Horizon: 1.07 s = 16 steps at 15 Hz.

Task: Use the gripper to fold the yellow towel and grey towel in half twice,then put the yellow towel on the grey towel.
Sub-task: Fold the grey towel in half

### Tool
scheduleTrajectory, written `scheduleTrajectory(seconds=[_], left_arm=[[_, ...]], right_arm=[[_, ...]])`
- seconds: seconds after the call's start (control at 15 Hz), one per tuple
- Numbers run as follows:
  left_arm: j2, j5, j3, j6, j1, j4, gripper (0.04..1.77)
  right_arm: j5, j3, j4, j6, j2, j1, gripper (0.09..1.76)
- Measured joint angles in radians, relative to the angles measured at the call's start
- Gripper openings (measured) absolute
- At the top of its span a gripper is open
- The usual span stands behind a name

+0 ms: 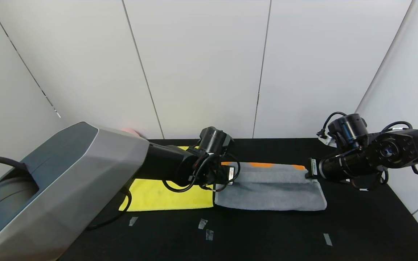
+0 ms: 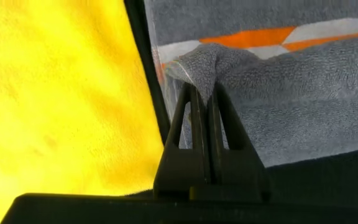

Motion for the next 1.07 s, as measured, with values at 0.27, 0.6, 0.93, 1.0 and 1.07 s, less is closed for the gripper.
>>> scheduleTrajectory(seconds=[0.27,0.6,0.93,1.0,1.07], left_arm=[[0.011,0.000,-0.016,0.016,0.004,0.000,0.12],[0.014,0.001,-0.031,0.036,0.009,-0.004,0.67],[0.013,0.001,-0.049,0.033,0.011,-0.002,1.16],[0.010,0.002,-0.049,0.033,0.012,-0.001,1.23],[0.008,0.002,-0.049,0.032,0.012,-0.001,1.29]], right_arm=[[-0.001,-0.030,-0.001,0.000,0.027,-0.003,0.14],[-0.003,-0.054,-0.005,0.000,0.037,-0.002,0.68],[-0.007,-0.063,-0.007,0.000,0.039,-0.003,1.17],[-0.007,-0.063,-0.007,0.000,0.036,-0.003,1.24],[-0.007,-0.063,-0.006,0.000,0.033,-0.004,1.30]])
